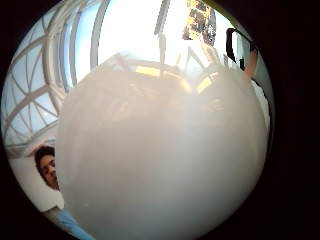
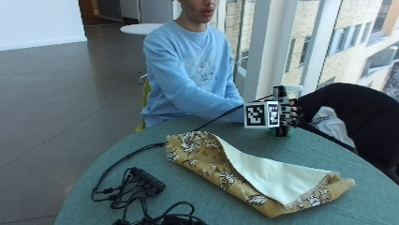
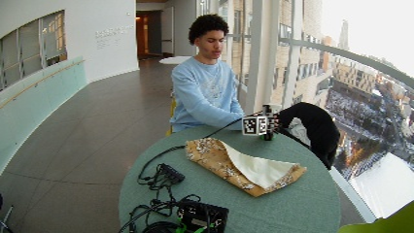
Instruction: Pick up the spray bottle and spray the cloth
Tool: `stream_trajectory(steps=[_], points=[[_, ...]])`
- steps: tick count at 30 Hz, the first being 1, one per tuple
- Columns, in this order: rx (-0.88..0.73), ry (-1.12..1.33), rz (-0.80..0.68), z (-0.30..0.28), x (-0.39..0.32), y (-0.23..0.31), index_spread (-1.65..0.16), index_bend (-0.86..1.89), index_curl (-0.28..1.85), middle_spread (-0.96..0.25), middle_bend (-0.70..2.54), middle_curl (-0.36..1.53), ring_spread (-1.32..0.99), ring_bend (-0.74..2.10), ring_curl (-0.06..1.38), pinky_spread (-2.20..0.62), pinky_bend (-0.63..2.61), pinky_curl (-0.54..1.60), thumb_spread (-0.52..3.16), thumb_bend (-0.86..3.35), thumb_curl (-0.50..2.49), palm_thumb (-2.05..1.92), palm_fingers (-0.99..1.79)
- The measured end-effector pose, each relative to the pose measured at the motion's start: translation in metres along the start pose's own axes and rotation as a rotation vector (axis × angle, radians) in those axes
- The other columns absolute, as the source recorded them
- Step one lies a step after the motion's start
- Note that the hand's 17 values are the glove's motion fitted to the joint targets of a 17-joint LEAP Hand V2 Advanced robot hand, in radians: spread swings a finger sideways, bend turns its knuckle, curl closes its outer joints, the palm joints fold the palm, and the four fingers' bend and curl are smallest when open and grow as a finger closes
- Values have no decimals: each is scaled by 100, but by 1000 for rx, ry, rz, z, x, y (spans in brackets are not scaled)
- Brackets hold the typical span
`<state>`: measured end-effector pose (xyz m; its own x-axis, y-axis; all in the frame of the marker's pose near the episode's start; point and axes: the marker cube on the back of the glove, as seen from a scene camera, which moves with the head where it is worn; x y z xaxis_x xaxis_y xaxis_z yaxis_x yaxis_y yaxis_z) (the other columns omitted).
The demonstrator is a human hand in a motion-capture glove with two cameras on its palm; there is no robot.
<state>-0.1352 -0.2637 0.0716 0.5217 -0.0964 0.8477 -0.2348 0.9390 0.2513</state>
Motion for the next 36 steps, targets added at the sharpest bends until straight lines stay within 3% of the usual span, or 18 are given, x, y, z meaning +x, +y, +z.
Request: stream_trajectory(steps=[8,19,30,36], points=[[-60,99,0,-33,-3,17,-23,10,56,-9,31,47,-10,38,39,7,18,34,97,-6,54,71,97],[-62,418,7,-144,-42,52,-27,10,45,-9,30,46,-9,35,38,12,19,34,102,-3,45,64,87],[8,790,128,-288,-44,152,-28,12,39,-8,30,45,-8,34,37,15,17,33,104,-3,39,63,86],[38,866,207,-331,-35,208,-29,13,37,-8,31,45,-8,34,37,16,17,32,104,-3,37,63,86]])
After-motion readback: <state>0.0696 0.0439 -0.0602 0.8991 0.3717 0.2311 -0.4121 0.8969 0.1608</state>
